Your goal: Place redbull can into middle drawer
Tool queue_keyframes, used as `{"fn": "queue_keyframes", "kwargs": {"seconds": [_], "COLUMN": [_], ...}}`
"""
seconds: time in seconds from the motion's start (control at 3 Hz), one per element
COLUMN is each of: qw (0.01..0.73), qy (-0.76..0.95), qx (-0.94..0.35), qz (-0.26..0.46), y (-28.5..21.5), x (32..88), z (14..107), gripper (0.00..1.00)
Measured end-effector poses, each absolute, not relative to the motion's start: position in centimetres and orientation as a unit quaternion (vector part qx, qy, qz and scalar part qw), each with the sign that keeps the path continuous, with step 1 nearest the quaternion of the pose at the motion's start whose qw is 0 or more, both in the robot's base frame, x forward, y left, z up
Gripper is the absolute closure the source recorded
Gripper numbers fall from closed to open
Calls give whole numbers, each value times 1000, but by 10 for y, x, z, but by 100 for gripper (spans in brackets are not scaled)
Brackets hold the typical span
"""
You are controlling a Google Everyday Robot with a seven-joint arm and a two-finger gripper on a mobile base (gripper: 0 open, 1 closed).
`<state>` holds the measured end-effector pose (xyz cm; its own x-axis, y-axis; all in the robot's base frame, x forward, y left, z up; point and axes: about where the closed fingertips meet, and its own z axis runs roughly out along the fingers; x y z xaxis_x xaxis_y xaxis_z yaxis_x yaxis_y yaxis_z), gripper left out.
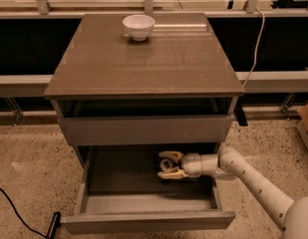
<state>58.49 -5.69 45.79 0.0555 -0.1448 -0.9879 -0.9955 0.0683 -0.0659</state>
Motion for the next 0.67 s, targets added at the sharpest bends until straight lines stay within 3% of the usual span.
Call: {"fn": "queue_keyframes", "kwargs": {"seconds": [0.33,0.67], "qw": [496,496], "qy": [537,537], "qx": [-530,-530], "qz": [430,430], "y": [-55,-55], "x": [584,584], "z": [458,458], "gripper": [0,0]}}
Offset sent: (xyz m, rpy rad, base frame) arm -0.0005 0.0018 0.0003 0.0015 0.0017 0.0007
